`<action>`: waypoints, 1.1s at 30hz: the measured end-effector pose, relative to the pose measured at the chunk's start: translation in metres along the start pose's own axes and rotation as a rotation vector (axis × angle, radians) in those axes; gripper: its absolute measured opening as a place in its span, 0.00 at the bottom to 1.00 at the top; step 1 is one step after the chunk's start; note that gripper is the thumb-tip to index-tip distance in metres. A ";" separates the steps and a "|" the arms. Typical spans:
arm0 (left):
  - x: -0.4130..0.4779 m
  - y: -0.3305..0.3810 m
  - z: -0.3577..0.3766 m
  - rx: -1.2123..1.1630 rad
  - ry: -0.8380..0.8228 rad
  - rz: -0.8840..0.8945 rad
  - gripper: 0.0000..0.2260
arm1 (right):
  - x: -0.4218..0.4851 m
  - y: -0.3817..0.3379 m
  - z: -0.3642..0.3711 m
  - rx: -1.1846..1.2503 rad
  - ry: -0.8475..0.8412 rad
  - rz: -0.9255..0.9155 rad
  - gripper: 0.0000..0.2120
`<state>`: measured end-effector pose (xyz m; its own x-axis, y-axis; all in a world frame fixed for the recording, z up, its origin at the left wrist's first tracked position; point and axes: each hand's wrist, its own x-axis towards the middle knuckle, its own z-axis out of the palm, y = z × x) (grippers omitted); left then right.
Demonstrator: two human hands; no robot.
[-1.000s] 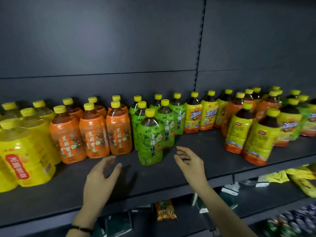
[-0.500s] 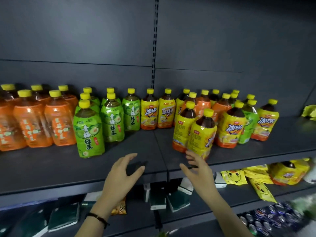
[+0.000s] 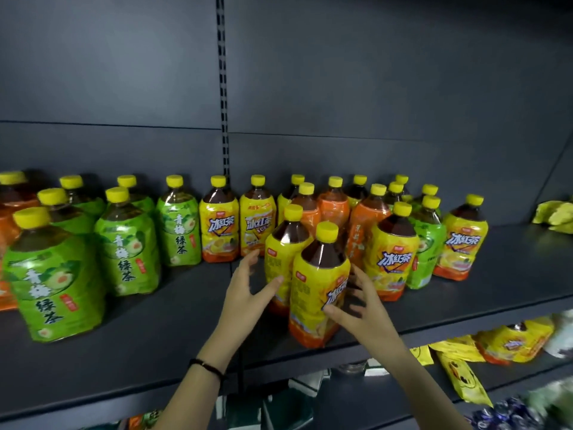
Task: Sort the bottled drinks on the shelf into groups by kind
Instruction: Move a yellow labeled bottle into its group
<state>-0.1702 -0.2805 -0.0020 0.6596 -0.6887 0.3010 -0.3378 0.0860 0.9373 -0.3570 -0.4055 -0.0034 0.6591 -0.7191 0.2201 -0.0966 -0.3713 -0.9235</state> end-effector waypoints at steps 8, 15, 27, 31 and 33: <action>0.036 -0.014 0.032 -0.253 -0.056 0.002 0.38 | 0.035 0.018 -0.007 0.126 -0.277 0.035 0.47; 0.041 -0.019 0.012 -0.191 -0.027 0.041 0.39 | 0.052 0.028 0.005 0.179 -0.356 0.079 0.50; 0.033 -0.032 -0.074 -0.182 0.140 -0.053 0.39 | 0.075 0.003 0.079 0.189 -0.225 0.040 0.34; 0.040 -0.042 -0.082 0.008 0.196 -0.051 0.45 | 0.095 0.002 0.108 0.173 -0.083 0.016 0.37; 0.045 -0.042 -0.085 0.137 0.244 -0.052 0.48 | 0.106 0.001 0.120 0.153 -0.011 0.015 0.41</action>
<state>-0.0688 -0.2540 -0.0125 0.8147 -0.4950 0.3021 -0.3758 -0.0540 0.9251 -0.1971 -0.4116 -0.0184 0.6667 -0.7170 0.2033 0.0078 -0.2660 -0.9639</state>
